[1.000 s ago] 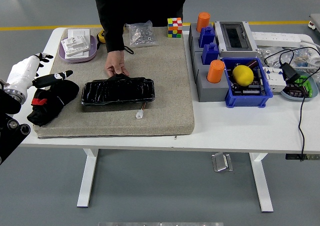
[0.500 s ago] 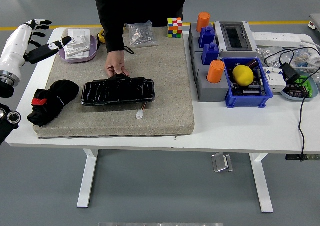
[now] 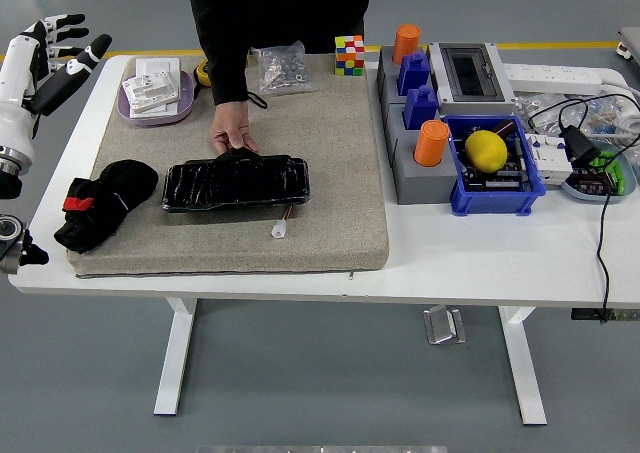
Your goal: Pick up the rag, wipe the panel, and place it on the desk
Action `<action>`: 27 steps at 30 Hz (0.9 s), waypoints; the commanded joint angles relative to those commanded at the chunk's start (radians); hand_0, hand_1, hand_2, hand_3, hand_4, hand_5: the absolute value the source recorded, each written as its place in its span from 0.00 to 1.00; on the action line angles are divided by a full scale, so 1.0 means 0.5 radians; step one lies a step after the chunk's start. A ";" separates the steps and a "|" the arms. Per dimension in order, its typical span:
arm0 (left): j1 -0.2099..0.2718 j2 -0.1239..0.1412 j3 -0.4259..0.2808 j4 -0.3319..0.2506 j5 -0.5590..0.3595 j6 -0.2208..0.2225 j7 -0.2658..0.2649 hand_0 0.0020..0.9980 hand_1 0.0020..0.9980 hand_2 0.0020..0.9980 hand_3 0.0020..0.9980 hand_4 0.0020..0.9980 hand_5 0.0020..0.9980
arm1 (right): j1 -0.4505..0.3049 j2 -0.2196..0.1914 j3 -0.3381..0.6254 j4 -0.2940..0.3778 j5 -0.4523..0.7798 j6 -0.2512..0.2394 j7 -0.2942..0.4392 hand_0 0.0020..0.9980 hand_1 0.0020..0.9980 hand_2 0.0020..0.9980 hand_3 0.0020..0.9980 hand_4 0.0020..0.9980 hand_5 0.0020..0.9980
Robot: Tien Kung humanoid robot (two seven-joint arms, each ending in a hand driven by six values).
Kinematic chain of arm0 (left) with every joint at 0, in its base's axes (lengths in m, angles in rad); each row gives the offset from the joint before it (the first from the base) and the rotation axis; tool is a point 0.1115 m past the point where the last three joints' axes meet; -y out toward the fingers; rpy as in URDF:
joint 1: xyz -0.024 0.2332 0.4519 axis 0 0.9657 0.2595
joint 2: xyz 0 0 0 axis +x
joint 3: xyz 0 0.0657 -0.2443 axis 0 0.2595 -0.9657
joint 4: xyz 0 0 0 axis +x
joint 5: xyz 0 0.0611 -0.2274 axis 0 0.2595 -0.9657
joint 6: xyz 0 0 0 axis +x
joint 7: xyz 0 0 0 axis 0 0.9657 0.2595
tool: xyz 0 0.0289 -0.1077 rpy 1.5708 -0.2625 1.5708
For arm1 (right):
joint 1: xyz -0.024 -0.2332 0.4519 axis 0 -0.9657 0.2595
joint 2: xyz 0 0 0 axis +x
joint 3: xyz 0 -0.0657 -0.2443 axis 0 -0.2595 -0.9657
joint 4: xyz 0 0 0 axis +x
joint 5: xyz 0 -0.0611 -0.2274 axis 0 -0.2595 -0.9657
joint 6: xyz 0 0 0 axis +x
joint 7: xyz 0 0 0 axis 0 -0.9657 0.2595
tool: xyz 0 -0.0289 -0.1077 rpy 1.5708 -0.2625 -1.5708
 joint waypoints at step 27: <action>0.234 -0.128 -0.030 -0.047 -1.060 -0.217 -0.461 0.44 0.60 0.65 0.65 0.85 0.56 | 0.019 -0.001 -0.019 0.000 -0.038 0.003 -0.005 0.73 0.58 0.67 0.58 1.00 0.41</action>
